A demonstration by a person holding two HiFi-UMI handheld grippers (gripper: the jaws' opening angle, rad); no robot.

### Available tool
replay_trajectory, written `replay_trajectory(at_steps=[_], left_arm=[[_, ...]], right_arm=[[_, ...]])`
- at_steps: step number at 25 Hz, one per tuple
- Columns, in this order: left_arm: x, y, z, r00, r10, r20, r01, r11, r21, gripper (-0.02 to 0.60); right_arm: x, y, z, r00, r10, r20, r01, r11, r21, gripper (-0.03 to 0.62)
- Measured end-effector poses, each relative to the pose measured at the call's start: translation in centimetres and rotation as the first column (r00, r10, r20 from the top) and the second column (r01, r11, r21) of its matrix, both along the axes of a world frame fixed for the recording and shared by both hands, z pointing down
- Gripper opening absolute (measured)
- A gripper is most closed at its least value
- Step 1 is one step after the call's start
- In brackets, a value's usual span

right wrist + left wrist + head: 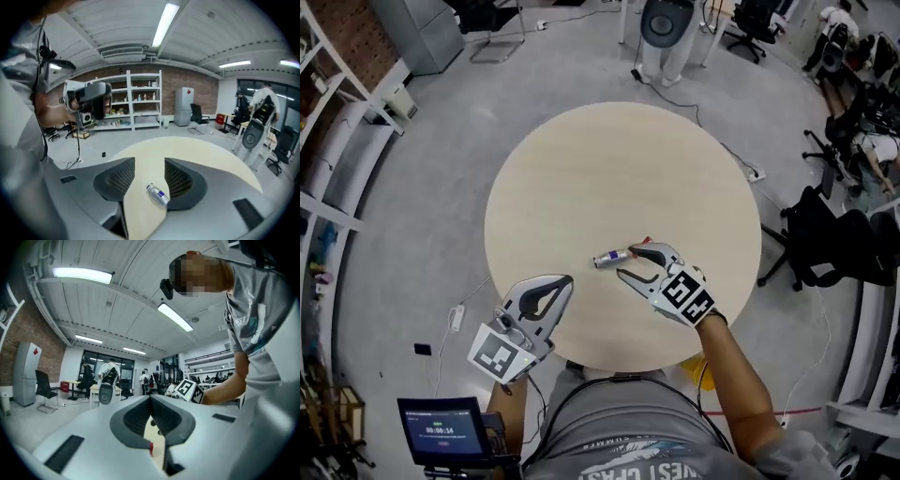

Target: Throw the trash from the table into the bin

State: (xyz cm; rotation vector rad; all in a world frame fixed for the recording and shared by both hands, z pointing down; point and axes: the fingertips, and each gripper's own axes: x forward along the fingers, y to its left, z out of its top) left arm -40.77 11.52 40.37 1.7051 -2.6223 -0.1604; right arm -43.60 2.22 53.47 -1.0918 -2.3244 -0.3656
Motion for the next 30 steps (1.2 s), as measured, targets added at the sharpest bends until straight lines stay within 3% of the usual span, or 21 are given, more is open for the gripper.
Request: replay_trajectory(at_steps=[3, 5, 8, 13, 17, 19, 21, 24, 27, 30], left_arm=[[-0.6, 1.1, 1.4, 0.998, -0.049, -0.047, 0.048, 0.998, -0.028, 0.041], [-0.8, 1.8, 2.3, 0.994, -0.080, -0.071, 0.078, 0.996, -0.037, 0.041], [-0.9, 3.0, 3.1, 0.987, -0.122, -0.101, 0.119, 0.992, -0.028, 0.041], [-0.7, 5.1, 5.0, 0.977, -0.170, -0.127, 0.164, 0.985, -0.057, 0.041], [-0.6, 6.5, 5.6, 0.966, -0.213, -0.148, 0.209, 0.977, -0.042, 0.041], [-0.4, 7.2, 6.3, 0.962, -0.226, -0.153, 0.220, 0.974, -0.058, 0.041], [-0.2, 7.7, 6.6, 0.958, -0.237, -0.159, 0.232, 0.971, -0.049, 0.041], [0.0, 8.0, 7.1, 0.956, -0.243, -0.166, 0.235, 0.970, -0.064, 0.041], [-0.1, 7.8, 7.1, 0.959, -0.234, -0.159, 0.226, 0.972, -0.066, 0.041], [-0.3, 7.4, 6.0, 0.966, -0.217, -0.140, 0.212, 0.976, -0.049, 0.041]], right_arm=[[-1.4, 2.8, 4.5, 0.988, -0.139, -0.065, 0.146, 0.982, 0.123, 0.176], [-1.7, 4.4, 8.0, 0.965, -0.234, -0.117, 0.255, 0.942, 0.219, 0.176], [-1.9, 6.0, 13.4, 0.923, -0.324, -0.206, 0.378, 0.862, 0.338, 0.176], [-2.9, 6.8, 19.9, 0.876, -0.396, -0.276, 0.482, 0.722, 0.496, 0.176], [-3.4, 5.4, 24.4, 0.843, -0.405, -0.355, 0.536, 0.567, 0.626, 0.176], [-3.6, 4.6, 25.9, 0.838, -0.383, -0.388, 0.544, 0.527, 0.653, 0.176], [-3.9, 4.6, 26.3, 0.848, -0.355, -0.393, 0.530, 0.548, 0.648, 0.175], [-4.4, 5.2, 25.2, 0.878, -0.322, -0.354, 0.478, 0.623, 0.619, 0.173], [-5.0, 6.6, 22.0, 0.916, -0.285, -0.283, 0.398, 0.738, 0.544, 0.172], [-5.1, 8.0, 17.0, 0.950, -0.229, -0.213, 0.299, 0.866, 0.402, 0.172]])
